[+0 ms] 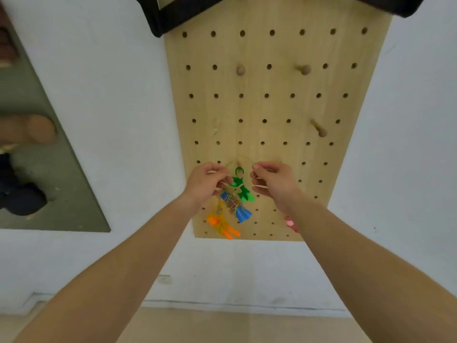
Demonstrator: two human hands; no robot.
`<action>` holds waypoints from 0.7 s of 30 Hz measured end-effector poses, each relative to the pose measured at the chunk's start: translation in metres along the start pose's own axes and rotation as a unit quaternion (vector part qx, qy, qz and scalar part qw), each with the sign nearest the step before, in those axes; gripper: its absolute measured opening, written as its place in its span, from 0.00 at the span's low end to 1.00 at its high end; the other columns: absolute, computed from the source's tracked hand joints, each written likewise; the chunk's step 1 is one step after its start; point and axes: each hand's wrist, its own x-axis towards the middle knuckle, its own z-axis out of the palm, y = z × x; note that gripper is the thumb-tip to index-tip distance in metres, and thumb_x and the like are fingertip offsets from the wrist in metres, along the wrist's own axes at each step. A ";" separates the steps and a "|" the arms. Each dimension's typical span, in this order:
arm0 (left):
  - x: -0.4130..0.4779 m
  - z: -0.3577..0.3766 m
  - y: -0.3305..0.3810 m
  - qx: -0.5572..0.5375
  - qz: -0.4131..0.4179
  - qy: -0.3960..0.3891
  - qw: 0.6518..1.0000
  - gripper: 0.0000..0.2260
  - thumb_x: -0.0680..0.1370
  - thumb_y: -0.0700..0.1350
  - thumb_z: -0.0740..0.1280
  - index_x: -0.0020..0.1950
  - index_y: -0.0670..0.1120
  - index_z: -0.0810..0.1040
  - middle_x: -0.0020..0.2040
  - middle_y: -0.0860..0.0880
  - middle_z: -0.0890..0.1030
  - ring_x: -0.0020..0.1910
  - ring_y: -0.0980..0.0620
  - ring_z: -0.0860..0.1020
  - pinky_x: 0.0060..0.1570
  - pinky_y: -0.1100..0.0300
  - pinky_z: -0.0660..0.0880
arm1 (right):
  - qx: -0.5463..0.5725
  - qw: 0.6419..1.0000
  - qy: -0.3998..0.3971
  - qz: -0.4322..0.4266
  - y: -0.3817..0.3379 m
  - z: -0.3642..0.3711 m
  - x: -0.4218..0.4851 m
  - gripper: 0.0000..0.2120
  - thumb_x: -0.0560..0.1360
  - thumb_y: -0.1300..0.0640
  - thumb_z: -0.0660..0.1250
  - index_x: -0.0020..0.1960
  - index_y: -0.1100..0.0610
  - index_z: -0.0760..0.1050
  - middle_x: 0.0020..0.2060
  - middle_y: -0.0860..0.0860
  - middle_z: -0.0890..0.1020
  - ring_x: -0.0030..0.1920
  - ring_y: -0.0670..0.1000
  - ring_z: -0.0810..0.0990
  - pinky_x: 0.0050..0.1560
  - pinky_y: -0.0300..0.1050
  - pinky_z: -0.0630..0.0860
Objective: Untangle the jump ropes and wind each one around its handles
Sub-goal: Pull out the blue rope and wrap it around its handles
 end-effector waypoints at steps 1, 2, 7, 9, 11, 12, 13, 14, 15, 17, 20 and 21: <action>0.008 -0.004 0.007 -0.002 0.005 0.011 1.000 0.05 0.80 0.44 0.68 0.53 0.44 0.79 0.40 0.51 0.86 0.31 0.59 0.78 0.31 0.66 0.73 | 0.002 1.000 -0.002 -0.004 -0.007 0.003 0.009 0.03 0.79 0.59 0.70 0.50 0.58 0.80 0.38 0.54 0.83 0.35 0.48 0.80 0.44 0.46 0.84; 0.016 -0.007 0.013 -0.007 0.008 0.026 1.000 0.05 0.80 0.45 0.68 0.52 0.44 0.80 0.40 0.51 0.86 0.32 0.58 0.78 0.34 0.64 0.73 | 0.005 1.000 -0.006 -0.006 -0.015 0.007 0.018 0.04 0.79 0.59 0.70 0.51 0.59 0.80 0.38 0.54 0.83 0.34 0.48 0.80 0.43 0.46 0.84; 0.057 -0.023 0.031 -0.031 0.008 0.095 0.995 0.03 0.79 0.45 0.69 0.50 0.46 0.81 0.41 0.50 0.86 0.35 0.54 0.77 0.37 0.62 0.74 | -0.010 0.999 -0.041 -0.018 -0.040 0.029 0.068 0.05 0.79 0.59 0.69 0.52 0.59 0.80 0.39 0.53 0.83 0.36 0.48 0.79 0.41 0.45 0.83; 0.075 -0.028 0.032 -0.033 0.008 0.112 0.993 0.04 0.79 0.44 0.69 0.50 0.46 0.81 0.41 0.49 0.86 0.34 0.54 0.76 0.36 0.63 0.73 | -0.007 0.999 -0.049 -0.016 -0.044 0.038 0.088 0.04 0.79 0.61 0.67 0.53 0.60 0.79 0.39 0.53 0.83 0.37 0.49 0.79 0.42 0.45 0.83; 0.093 -0.032 0.033 -0.033 0.011 0.124 0.992 0.04 0.79 0.44 0.70 0.50 0.46 0.81 0.41 0.49 0.86 0.34 0.54 0.76 0.32 0.65 0.74 | -0.002 0.999 -0.049 -0.011 -0.045 0.048 0.108 0.05 0.79 0.62 0.66 0.53 0.60 0.79 0.38 0.53 0.81 0.37 0.49 0.79 0.44 0.47 0.84; 0.103 -0.034 0.032 -0.031 0.014 0.134 0.990 0.03 0.79 0.44 0.70 0.50 0.46 0.81 0.42 0.49 0.85 0.34 0.54 0.76 0.31 0.66 0.74 | -0.003 0.999 -0.047 -0.009 -0.044 0.053 0.118 0.04 0.79 0.62 0.66 0.53 0.59 0.79 0.37 0.53 0.81 0.37 0.49 0.79 0.45 0.47 0.84; 0.113 -0.035 0.031 -0.029 0.016 0.147 0.989 0.03 0.79 0.44 0.70 0.49 0.46 0.81 0.42 0.48 0.85 0.34 0.54 0.77 0.30 0.66 0.74 | -0.008 0.999 -0.045 -0.007 -0.042 0.057 0.128 0.04 0.79 0.62 0.66 0.52 0.58 0.79 0.37 0.53 0.80 0.37 0.49 0.79 0.46 0.48 0.84; 0.123 -0.036 0.028 -0.027 0.017 0.161 0.986 0.02 0.78 0.44 0.70 0.48 0.46 0.81 0.41 0.48 0.85 0.34 0.54 0.77 0.31 0.66 0.74 | -0.014 0.999 -0.041 -0.005 -0.040 0.062 0.137 0.04 0.79 0.62 0.66 0.52 0.58 0.78 0.37 0.52 0.80 0.37 0.49 0.78 0.46 0.48 0.84; 0.133 -0.037 0.025 -0.026 0.016 0.170 0.985 0.02 0.78 0.44 0.70 0.48 0.46 0.81 0.41 0.48 0.85 0.34 0.53 0.77 0.32 0.65 0.75 | -0.020 0.999 -0.038 -0.003 -0.038 0.066 0.145 0.04 0.79 0.62 0.66 0.52 0.57 0.78 0.37 0.52 0.80 0.37 0.49 0.78 0.46 0.47 0.84; 0.153 -0.037 0.017 -0.021 0.007 0.178 0.984 0.01 0.78 0.44 0.71 0.47 0.47 0.81 0.42 0.47 0.85 0.34 0.52 0.78 0.37 0.60 0.77 | -0.026 0.999 -0.034 -0.001 -0.034 0.074 0.162 0.04 0.79 0.62 0.65 0.52 0.57 0.78 0.37 0.52 0.80 0.37 0.49 0.78 0.46 0.47 0.83; 0.181 -0.035 0.003 0.013 0.008 0.200 0.980 0.02 0.76 0.46 0.71 0.46 0.49 0.81 0.45 0.46 0.85 0.38 0.49 0.79 0.44 0.54 0.79 | -0.031 0.999 -0.027 0.001 -0.028 0.082 0.183 0.04 0.79 0.62 0.66 0.53 0.57 0.78 0.38 0.52 0.80 0.37 0.48 0.78 0.48 0.47 0.83; 0.189 -0.035 -0.001 0.032 0.006 0.211 0.977 0.02 0.76 0.47 0.71 0.46 0.50 0.81 0.46 0.47 0.85 0.40 0.48 0.80 0.46 0.54 0.80 | -0.033 0.999 -0.026 0.000 -0.025 0.084 0.189 0.05 0.79 0.62 0.66 0.54 0.58 0.78 0.38 0.52 0.80 0.37 0.48 0.78 0.48 0.47 0.83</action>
